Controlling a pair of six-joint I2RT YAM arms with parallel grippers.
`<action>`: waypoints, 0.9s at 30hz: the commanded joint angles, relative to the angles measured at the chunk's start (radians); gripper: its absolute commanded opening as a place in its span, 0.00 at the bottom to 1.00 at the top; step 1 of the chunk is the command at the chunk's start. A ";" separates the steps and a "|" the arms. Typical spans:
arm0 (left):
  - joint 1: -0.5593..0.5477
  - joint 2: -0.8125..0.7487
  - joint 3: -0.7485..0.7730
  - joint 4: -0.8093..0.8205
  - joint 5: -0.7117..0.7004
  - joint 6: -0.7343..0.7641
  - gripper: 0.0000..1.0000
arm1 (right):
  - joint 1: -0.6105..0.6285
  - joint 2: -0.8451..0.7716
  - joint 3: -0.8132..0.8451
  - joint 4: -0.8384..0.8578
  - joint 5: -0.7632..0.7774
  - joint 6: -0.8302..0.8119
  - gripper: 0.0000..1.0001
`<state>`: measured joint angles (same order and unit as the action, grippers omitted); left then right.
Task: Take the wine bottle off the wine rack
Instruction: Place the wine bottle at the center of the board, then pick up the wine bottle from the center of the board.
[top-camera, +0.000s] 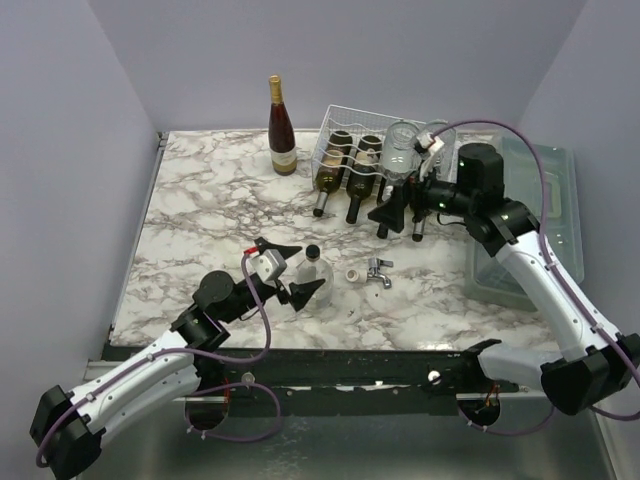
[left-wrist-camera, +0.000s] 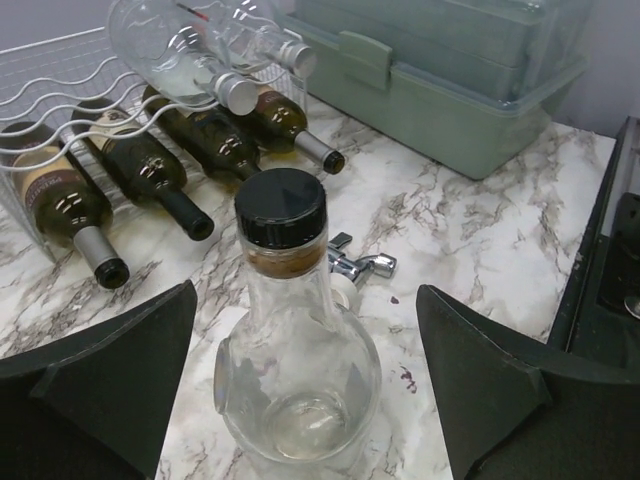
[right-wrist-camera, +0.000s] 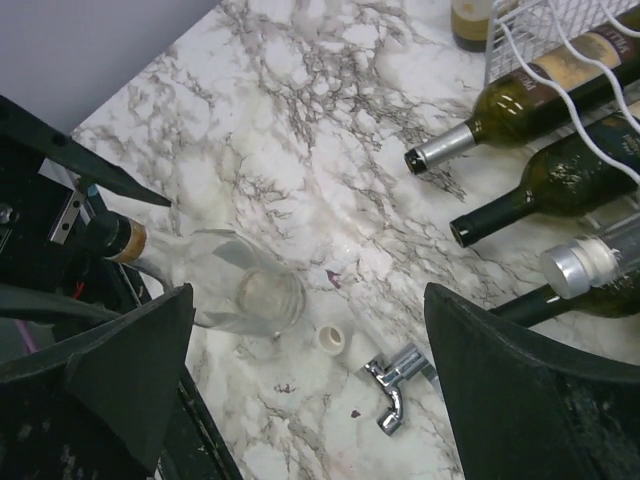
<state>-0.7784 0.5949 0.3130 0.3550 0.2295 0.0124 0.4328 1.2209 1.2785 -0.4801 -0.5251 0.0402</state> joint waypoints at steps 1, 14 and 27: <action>-0.015 0.025 -0.020 0.135 -0.135 -0.052 0.87 | -0.136 -0.051 -0.094 0.147 -0.236 -0.010 1.00; -0.019 0.182 -0.016 0.281 -0.161 -0.039 0.64 | -0.198 -0.153 -0.378 0.291 -0.435 -0.062 1.00; 0.076 0.128 0.006 0.291 -0.170 0.083 0.00 | -0.247 -0.193 -0.451 0.283 -0.553 -0.112 1.00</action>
<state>-0.7887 0.7860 0.2989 0.5957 0.0971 0.0177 0.1974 1.0489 0.8425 -0.2207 -1.0161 -0.0429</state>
